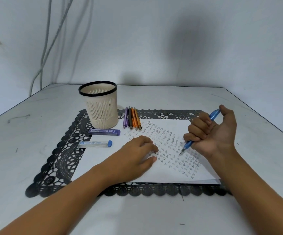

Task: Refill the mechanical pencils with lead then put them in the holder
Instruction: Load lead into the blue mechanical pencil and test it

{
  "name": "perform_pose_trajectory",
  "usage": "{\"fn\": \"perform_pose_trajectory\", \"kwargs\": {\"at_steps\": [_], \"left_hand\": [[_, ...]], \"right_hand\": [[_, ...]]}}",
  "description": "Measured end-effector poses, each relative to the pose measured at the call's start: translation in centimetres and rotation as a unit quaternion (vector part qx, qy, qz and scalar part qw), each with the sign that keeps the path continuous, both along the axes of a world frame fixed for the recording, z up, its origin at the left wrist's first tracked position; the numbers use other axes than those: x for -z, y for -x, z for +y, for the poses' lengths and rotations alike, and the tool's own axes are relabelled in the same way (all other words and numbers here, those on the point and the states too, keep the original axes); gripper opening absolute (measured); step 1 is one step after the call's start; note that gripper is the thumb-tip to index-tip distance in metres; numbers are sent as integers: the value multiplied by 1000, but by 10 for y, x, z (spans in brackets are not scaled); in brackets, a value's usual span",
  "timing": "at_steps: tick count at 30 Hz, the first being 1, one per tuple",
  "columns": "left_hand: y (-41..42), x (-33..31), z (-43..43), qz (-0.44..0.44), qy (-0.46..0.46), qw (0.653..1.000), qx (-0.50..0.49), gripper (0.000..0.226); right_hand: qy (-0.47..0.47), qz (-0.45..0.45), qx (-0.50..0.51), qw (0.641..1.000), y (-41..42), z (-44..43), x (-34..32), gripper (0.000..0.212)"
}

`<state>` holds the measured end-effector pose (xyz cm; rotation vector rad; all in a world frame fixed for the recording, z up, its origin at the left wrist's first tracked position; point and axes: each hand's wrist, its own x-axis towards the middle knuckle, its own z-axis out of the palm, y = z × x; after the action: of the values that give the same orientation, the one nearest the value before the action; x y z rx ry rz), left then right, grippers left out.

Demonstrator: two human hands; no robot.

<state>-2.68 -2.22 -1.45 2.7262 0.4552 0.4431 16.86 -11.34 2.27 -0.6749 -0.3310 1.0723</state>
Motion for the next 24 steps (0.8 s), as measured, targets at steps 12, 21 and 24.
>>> {"fn": "perform_pose_trajectory", "kwargs": {"at_steps": [12, 21, 24], "left_hand": [[1, 1, 2, 2, -10, 1000, 3, 33], [0, 0, 2, 2, -18, 1000, 1, 35], [0, -1, 2, 5, -23, 1000, -1, 35]], "right_hand": [[151, -282, 49, 946, 6, 13, -8, 38], [100, -316, -10, 943, -12, 43, -22, 20], [81, -316, 10, 945, -15, 64, -12, 21]]}}
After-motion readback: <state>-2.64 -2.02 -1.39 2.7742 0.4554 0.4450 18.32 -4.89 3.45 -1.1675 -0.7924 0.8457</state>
